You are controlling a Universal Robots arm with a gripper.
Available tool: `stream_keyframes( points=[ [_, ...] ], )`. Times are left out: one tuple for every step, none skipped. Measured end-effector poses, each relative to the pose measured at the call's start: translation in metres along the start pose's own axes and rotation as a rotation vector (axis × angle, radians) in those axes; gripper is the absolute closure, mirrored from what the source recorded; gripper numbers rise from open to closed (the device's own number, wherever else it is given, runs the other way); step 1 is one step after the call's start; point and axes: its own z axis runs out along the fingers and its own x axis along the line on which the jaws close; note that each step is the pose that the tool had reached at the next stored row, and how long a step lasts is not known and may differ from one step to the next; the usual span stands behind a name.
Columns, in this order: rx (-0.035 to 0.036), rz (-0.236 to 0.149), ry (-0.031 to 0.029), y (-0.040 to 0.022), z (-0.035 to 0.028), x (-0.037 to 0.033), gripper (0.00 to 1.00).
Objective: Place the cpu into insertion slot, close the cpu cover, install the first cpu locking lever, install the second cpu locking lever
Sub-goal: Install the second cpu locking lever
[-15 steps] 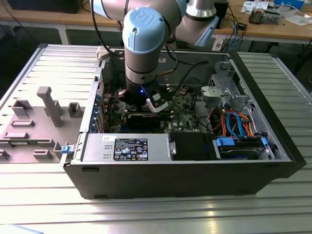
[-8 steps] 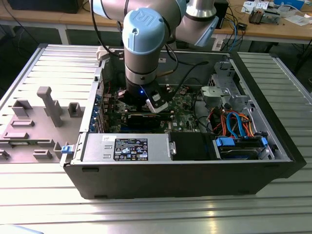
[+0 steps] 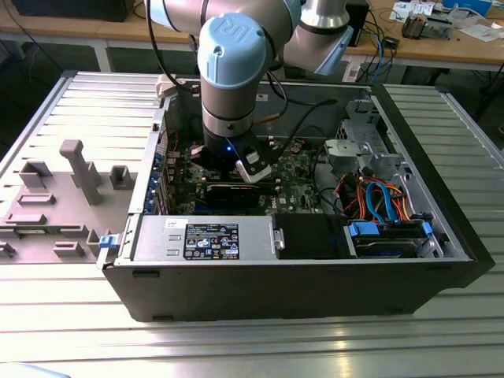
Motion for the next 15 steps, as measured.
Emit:
stream_keyframes(
  points=[
    [-0.0002,0.000,0.0000,0.0005,0.0004,0.0001,0.89],
    [-0.0005,0.000,-0.0001,0.0012,0.0008,0.0000,0.89],
    [-0.0007,0.000,0.0000,0.0016,0.0010,-0.0001,0.89],
    [-0.0008,0.000,-0.0001,0.0017,0.0011,-0.0001,0.89],
    [-0.0009,0.000,0.0000,0.0017,0.0011,-0.0001,0.89],
    [-0.0013,0.000,-0.0003,-0.0007,0.0006,0.0002,0.89],
    [-0.0015,0.000,-0.0002,0.0006,-0.0073,0.0003,0.89],
    [-0.0015,0.000,-0.0002,0.0031,-0.0163,0.0003,0.89],
    [-0.0016,0.000,-0.0003,0.0033,-0.0168,0.0003,0.89],
    [-0.0018,0.000,-0.0004,0.0033,-0.0169,0.0003,0.89],
    [-0.0019,0.000,-0.0004,0.0033,-0.0169,0.0003,0.89],
    [-0.0018,0.000,-0.0003,0.0033,-0.0170,0.0003,0.89],
    [-0.0019,0.000,-0.0003,0.0033,-0.0170,0.0003,0.89],
    [-0.0020,0.000,-0.0003,0.0033,-0.0170,0.0003,0.89],
    [-0.0022,0.000,-0.0003,0.0033,-0.0170,0.0003,0.89]
  ],
)
